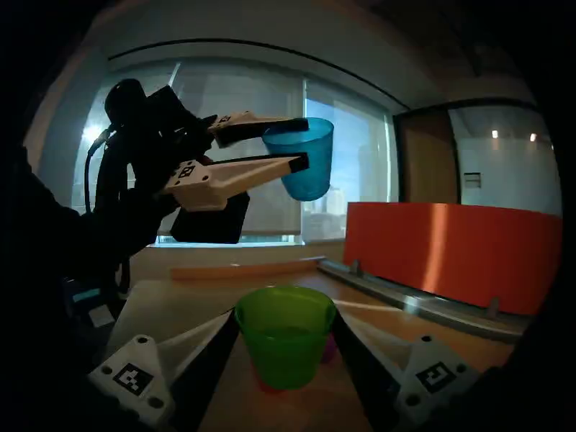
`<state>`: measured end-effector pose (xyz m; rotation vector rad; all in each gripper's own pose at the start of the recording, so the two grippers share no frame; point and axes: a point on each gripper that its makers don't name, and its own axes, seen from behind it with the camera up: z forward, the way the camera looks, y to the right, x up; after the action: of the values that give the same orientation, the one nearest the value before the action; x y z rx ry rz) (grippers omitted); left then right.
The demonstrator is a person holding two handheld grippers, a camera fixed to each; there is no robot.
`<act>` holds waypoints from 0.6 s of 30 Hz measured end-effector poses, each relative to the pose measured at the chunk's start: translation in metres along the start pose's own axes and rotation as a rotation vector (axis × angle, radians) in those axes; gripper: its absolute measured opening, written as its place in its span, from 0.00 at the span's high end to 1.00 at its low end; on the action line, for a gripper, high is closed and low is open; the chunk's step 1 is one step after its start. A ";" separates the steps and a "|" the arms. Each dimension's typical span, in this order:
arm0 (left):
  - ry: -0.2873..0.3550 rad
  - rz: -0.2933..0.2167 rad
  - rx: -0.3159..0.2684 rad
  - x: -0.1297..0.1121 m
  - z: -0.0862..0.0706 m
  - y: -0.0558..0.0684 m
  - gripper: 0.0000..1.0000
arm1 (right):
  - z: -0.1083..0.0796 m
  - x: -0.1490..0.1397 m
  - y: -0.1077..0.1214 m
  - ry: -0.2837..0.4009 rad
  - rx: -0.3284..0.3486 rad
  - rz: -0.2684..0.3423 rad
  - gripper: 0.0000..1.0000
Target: Pour water
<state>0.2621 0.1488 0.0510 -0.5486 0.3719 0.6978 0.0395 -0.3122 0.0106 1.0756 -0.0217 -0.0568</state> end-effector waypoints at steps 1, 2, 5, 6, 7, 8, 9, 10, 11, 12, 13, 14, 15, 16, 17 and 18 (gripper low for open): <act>-0.001 -0.027 0.000 -0.001 0.000 -0.001 0.11 | 0.000 0.000 0.000 0.000 -0.001 -0.001 0.09; -0.003 -0.050 -0.001 -0.003 0.001 -0.002 0.11 | -0.001 -0.001 0.001 0.000 -0.002 -0.001 0.09; -0.014 -0.124 -0.001 -0.009 0.003 -0.005 0.11 | -0.002 -0.001 0.001 0.001 -0.002 -0.002 0.09; -0.018 -0.148 0.000 -0.011 0.003 -0.006 0.11 | -0.002 -0.001 0.001 0.001 -0.002 -0.001 0.09; -0.024 -0.175 0.001 -0.013 0.004 -0.007 0.11 | -0.002 -0.001 0.001 0.002 -0.002 -0.001 0.09; -0.029 -0.199 0.003 -0.015 0.005 -0.008 0.11 | -0.002 -0.001 0.001 0.002 -0.001 0.000 0.09; -0.034 -0.223 0.004 -0.017 0.005 -0.009 0.11 | -0.002 0.000 0.001 0.003 -0.001 0.001 0.09; -0.035 -0.250 0.004 -0.018 0.005 -0.010 0.11 | -0.002 0.000 0.000 0.003 0.000 0.001 0.09; -0.035 -0.273 0.004 -0.019 0.005 -0.011 0.11 | -0.002 0.000 0.000 0.003 0.000 0.001 0.09; -0.035 -0.296 0.005 -0.019 0.006 -0.012 0.11 | -0.001 0.001 -0.001 0.003 0.000 0.000 0.09; -0.034 -0.323 0.005 -0.020 0.005 -0.013 0.11 | -0.001 0.001 -0.001 0.002 0.000 -0.001 0.09; -0.032 -0.346 0.006 -0.020 0.005 -0.013 0.11 | -0.001 0.001 -0.001 0.001 -0.001 -0.002 0.09; -0.030 -0.369 0.006 -0.021 0.005 -0.014 0.11 | -0.001 0.001 -0.001 0.001 -0.001 -0.003 0.09; -0.029 -0.395 0.007 -0.021 0.005 -0.016 0.11 | -0.001 0.001 -0.001 0.001 -0.002 -0.004 0.09; -0.028 -0.418 0.008 -0.022 0.004 -0.017 0.11 | -0.002 0.002 -0.001 0.000 -0.002 -0.004 0.09; -0.028 -0.440 0.009 -0.022 0.004 -0.018 0.11 | -0.002 0.002 -0.001 0.000 -0.002 -0.005 0.09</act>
<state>0.2590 0.1285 0.0713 -0.5870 0.2166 0.2786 0.0418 -0.3112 0.0089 1.0735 -0.0189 -0.0607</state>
